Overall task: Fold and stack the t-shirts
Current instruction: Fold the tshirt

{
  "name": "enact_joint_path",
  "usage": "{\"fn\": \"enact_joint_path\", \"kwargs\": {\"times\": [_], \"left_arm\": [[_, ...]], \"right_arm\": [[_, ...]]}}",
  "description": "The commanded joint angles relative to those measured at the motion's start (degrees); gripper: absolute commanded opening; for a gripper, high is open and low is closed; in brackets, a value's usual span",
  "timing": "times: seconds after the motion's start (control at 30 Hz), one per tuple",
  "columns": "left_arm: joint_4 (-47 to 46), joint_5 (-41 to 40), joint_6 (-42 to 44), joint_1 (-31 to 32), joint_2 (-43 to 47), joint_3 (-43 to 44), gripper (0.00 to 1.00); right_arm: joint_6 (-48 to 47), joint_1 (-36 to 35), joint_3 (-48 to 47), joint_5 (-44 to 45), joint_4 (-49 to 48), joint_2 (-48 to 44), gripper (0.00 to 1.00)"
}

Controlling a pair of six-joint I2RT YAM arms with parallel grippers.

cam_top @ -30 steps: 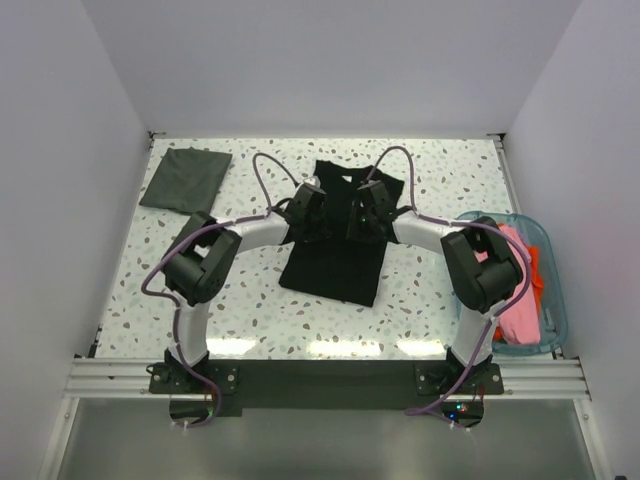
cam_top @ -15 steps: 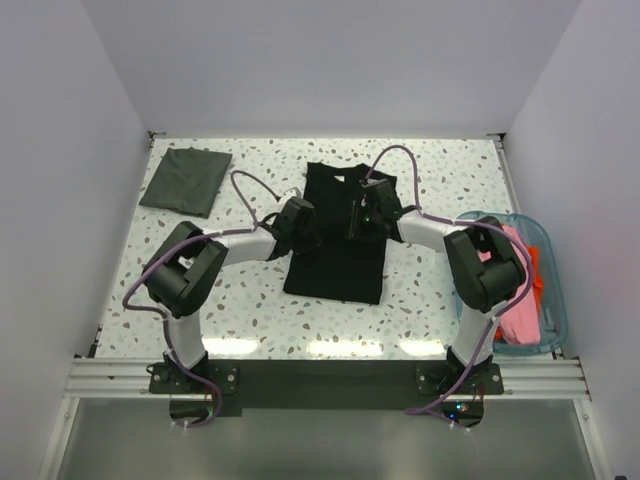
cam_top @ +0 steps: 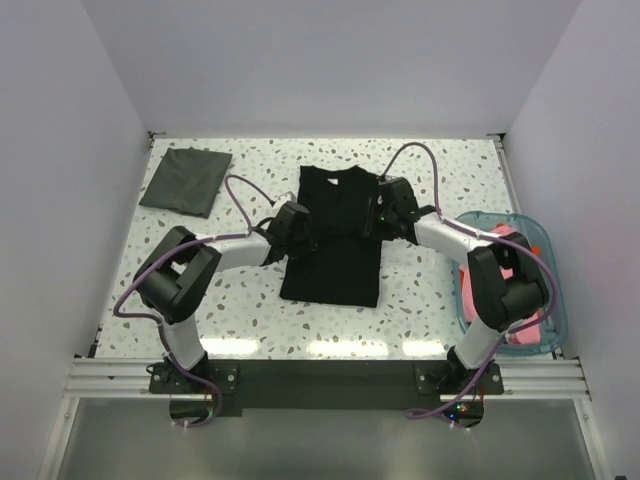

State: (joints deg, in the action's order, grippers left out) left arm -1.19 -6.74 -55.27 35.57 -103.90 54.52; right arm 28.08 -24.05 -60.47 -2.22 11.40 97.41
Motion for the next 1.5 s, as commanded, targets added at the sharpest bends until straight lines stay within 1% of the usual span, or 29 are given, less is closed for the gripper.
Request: {"fn": "enact_joint_path", "kwargs": {"times": [0.0, 0.23, 0.27, 0.33, 0.5, 0.63, 0.67, 0.8, 0.83, 0.87, 0.9, 0.97, 1.0, 1.03, 1.13, 1.2, 1.3, 1.37, 1.47], "left_arm": [[5.58, -2.40, 0.33, -0.59, 0.88, -2.14, 0.00], [6.55, -2.66, 0.51, -0.77, 1.42, -1.88, 0.00], [7.07, -3.27, 0.94, -0.68, 1.85, -1.70, 0.00], [7.17, -3.36, 0.95, -0.85, 2.47, -2.13, 0.00], [6.47, -2.58, 1.74, -1.21, 3.96, -2.67, 0.00], [5.59, -0.91, 3.93, -1.38, 5.98, -2.05, 0.00], [5.41, -0.64, 4.46, -1.56, 6.60, -1.79, 0.01], [6.02, 0.50, 6.57, -2.35, 11.07, -0.56, 0.14], [6.11, 0.68, 7.44, -2.35, 12.13, -0.30, 0.22], [6.55, 0.68, 7.71, -2.35, 13.10, -0.21, 0.27], [7.51, 0.59, 8.41, -2.44, 15.28, -0.21, 0.36], [9.70, -0.37, 8.51, -2.53, 17.49, -0.38, 0.43], [10.50, -0.81, 8.59, -2.53, 19.41, -0.82, 0.46], [11.55, -1.16, 8.77, -2.53, 20.39, -1.17, 0.47], [15.68, -3.53, 8.68, -2.53, 25.75, -4.68, 0.51], [17.53, -5.37, 8.77, -2.53, 30.21, -8.44, 0.54], [18.94, -6.53, 9.56, -2.61, 34.88, -12.32, 0.60], [18.69, -6.62, 10.00, -2.61, 35.87, -14.00, 0.63], [19.20, -4.86, 10.97, -3.14, 35.26, -15.41, 0.63]], "right_arm": [[-0.04, -0.12, 1.84, 2.04, 1.78, -0.99, 0.34], [0.05, -0.20, 5.27, 4.06, 0.82, 0.77, 0.33], [0.48, -0.12, 5.10, 4.67, 0.73, 1.90, 0.29], [0.49, -0.12, 4.92, 4.59, 1.08, 2.35, 0.29], [0.14, -0.12, 4.83, 5.12, 1.43, 2.44, 0.28], [-0.13, -0.12, 4.66, 4.59, 2.05, 1.74, 0.29], [-0.13, -0.12, 4.22, 4.50, 2.31, 1.39, 0.29], [-0.39, -0.12, 2.46, 4.24, 4.59, 0.60, 0.29], [-0.48, -0.20, 2.11, 4.15, 4.95, 0.16, 0.29], [-0.48, -0.12, 1.32, 4.15, 5.38, -0.28, 0.29], [-0.65, -0.12, 0.88, 4.33, 6.52, -1.07, 0.32], [-0.74, -0.12, -0.52, 5.20, 7.84, -2.13, 0.37], [-0.74, -0.12, -1.14, 5.64, 9.50, -3.26, 0.41], [-0.74, -0.12, -1.49, 5.99, 10.30, -3.88, 0.50], [-0.39, -0.12, -2.37, 8.45, 14.17, -6.69, 0.66], [0.66, -0.29, -1.76, 9.86, 16.28, -8.54, 0.69], [2.86, -0.38, 2.18, 8.73, 16.81, -12.84, 0.71], [4.09, -1.08, 6.05, 8.28, 16.20, -16.44, 0.71], [8.64, -5.46, 9.57, 9.24, 15.50, -19.00, 0.71]]}}
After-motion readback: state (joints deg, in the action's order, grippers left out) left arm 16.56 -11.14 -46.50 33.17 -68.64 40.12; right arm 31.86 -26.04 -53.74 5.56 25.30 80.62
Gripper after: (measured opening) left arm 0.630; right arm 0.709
